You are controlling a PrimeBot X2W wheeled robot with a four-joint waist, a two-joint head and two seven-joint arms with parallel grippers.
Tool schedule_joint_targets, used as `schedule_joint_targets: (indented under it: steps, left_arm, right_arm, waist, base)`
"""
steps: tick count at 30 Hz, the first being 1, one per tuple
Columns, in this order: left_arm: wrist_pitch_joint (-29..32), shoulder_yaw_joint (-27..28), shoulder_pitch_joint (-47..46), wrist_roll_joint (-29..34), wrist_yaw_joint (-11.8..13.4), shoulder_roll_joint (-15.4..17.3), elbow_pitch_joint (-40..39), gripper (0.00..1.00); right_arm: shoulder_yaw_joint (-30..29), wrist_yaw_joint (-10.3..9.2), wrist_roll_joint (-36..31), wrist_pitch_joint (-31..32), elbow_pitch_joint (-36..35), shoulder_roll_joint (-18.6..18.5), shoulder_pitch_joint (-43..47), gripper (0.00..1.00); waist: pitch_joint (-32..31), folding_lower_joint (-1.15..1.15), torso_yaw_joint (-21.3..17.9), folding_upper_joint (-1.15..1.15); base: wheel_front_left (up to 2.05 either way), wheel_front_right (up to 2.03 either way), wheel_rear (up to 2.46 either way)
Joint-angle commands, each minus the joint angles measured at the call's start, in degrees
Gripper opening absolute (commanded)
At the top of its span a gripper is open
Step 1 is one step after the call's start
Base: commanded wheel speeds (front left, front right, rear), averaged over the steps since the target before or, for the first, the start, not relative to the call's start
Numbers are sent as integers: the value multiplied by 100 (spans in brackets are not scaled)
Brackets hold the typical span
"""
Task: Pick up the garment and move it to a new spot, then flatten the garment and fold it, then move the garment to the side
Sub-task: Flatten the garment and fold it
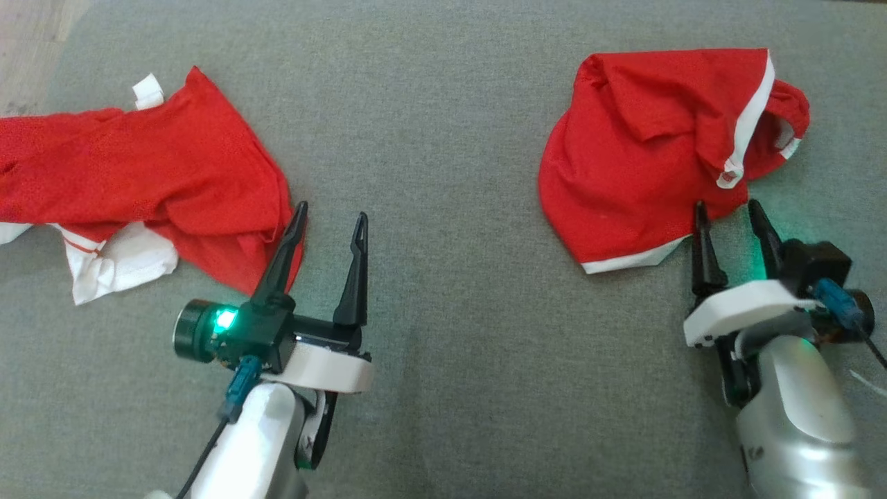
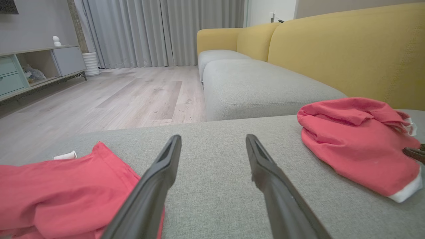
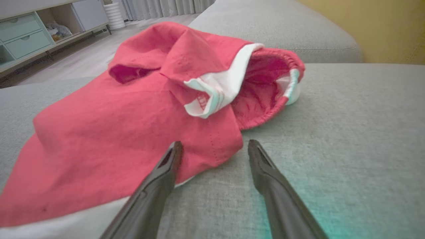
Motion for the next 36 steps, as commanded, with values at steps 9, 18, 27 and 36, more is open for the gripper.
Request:
schedule_joint_targets:
  steps: [9, 18, 27, 36]
  left_arm:
    - [-53, 330, -244, 101, -29, -33, -74, 100]
    - [-53, 456, -84, 71, -76, -83, -16, 100]
    - [-53, 497, 114, -43, -74, -138, -47, 100]
    - [-53, 576, 160, -163, -22, -159, -153, 100]
  right_arm:
    - [528, -4, -78, -37, 22, -10, -307, 0]
    - [615, -4, -154, -37, -1199, -10, 173, 0]
    - [861, -4, -588, 63, -2383, -11, 139, 0]
    - [2198, -4, 14, 984, -2084, -319, -2005, 0]
  waist:
    - [-53, -1, -118, 0]
    - [-530, -1, -331, 0]
    - [-989, -1, -303, 0]
    - [-1083, -1, -75, 0]
  base:
    - [0, 0, 0]
    - [0, 0, 0]
    - [0, 0, 0]
    - [0, 0, 0]
